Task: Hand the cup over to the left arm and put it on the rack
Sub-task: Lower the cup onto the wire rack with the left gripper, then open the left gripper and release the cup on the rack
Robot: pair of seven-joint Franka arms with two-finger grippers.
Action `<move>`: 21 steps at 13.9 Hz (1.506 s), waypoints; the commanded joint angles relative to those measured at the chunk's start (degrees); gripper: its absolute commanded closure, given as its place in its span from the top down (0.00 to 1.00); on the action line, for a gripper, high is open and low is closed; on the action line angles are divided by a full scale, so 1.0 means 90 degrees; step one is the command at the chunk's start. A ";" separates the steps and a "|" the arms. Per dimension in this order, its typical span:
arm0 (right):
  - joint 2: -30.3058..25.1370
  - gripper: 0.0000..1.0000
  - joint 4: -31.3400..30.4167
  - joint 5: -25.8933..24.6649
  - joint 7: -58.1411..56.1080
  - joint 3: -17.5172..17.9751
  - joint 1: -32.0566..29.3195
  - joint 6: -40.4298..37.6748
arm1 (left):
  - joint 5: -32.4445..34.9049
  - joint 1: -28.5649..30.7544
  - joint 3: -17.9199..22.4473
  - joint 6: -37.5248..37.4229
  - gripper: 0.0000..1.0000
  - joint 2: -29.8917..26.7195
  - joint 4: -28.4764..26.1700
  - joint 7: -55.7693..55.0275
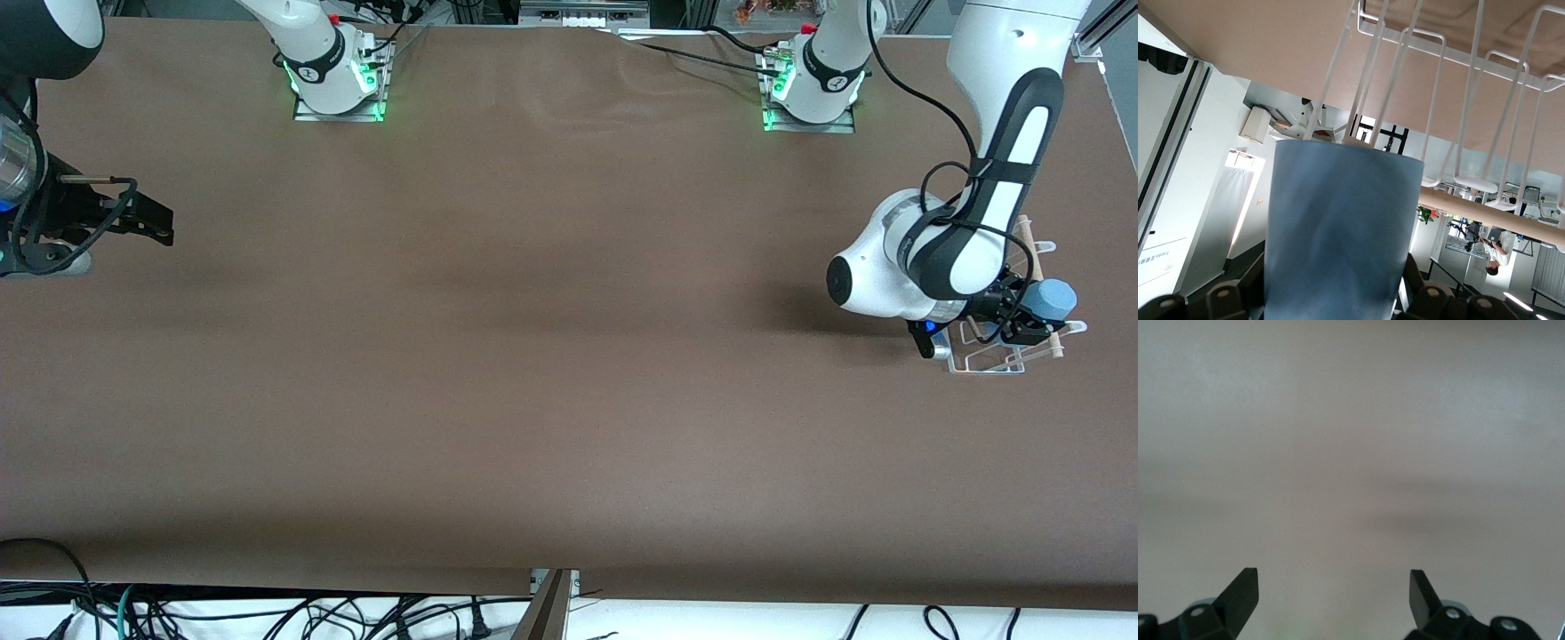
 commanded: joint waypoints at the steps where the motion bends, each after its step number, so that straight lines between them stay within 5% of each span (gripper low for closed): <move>1: 0.0055 1.00 0.0075 0.0238 0.0060 0.0028 -0.0058 0.0027 | 0.0205 0.0080 -0.0051 0.0047 0.02 -0.0010 -0.0061 -0.0117; 13: 0.0065 1.00 0.0094 0.0347 0.0040 -0.0001 -0.0097 0.0036 | 0.0381 0.0334 -0.0051 0.0594 0.08 0.0342 -0.0178 -0.0458; 14: 0.0065 1.00 0.0085 0.0337 0.0040 -0.0001 -0.0097 0.0036 | 0.0381 0.0334 -0.0051 0.0623 0.18 0.0352 -0.0178 -0.0517; 16: 0.0065 1.00 0.0085 0.0337 0.0040 -0.0001 -0.0087 0.0046 | 0.0497 0.0334 -0.0051 0.0624 0.53 0.0410 -0.0178 -0.0527; 17: 0.0065 1.00 0.0085 0.0337 0.0040 0.0009 -0.0087 0.0066 | 0.0566 0.0334 -0.0051 0.0624 0.61 0.0420 -0.0178 -0.0527; 18: 0.0065 1.00 0.0085 0.0337 0.0040 -0.0001 -0.0087 0.0075 | 0.0567 0.0343 -0.0051 0.0633 1.00 0.0420 -0.0178 -0.0527; 21: 0.0065 1.00 0.0085 0.0337 0.0001 0.0009 -0.0087 0.0095 | 0.0567 0.0353 -0.0051 0.0663 1.00 0.0391 -0.0120 -0.0527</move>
